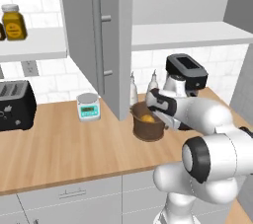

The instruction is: Open the cabinet, pick up the bread from the cabinet and place it in the basket. Then move the basket to the dining counter.

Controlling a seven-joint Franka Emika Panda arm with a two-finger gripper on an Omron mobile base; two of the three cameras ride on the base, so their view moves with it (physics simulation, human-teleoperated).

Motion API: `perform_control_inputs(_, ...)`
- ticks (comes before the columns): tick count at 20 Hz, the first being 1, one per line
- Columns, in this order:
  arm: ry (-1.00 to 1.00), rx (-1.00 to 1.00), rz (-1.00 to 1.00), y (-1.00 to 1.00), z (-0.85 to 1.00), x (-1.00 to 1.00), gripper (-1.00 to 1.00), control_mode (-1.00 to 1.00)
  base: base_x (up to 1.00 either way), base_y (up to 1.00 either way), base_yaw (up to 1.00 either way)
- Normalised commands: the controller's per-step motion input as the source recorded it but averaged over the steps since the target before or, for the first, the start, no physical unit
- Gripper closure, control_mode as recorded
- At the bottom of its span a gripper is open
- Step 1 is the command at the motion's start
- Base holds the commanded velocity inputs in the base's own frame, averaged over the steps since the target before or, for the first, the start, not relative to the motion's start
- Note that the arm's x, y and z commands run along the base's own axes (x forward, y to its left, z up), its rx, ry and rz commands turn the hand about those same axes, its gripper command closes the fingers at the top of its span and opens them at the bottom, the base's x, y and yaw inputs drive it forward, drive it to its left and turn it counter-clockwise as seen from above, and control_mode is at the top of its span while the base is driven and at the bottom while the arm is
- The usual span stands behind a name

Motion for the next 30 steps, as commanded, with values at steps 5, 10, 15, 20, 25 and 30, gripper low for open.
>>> perform_control_inputs(5, 0.1, 0.0, -0.03, 0.1, -0.76, 0.05, 1.0, -1.0, 0.0, 0.0, 0.0)
perform_control_inputs(10, 0.09, 0.0, 0.0, 0.15, -0.7, 0.0, 1.0, -1.0, 0.0, 0.0, 0.0)
perform_control_inputs(15, 0.09, -0.01, 0.0, 0.22, -0.56, -0.03, 1.0, -1.0, 0.0, 0.0, 0.0)
perform_control_inputs(20, -0.19, 0.0, 0.0, 0.07, 0.39, -0.61, 1.0, -1.0, 0.0, 0.0, 0.0)
perform_control_inputs(25, -0.16, -0.01, 0.03, 0.37, 0.81, -0.71, 1.0, -1.0, 0.0, 0.0, 0.0)
perform_control_inputs(30, 0.0, -0.17, 0.07, 0.14, 1.0, -0.87, 1.0, -1.0, 0.0, 0.0, 0.0)
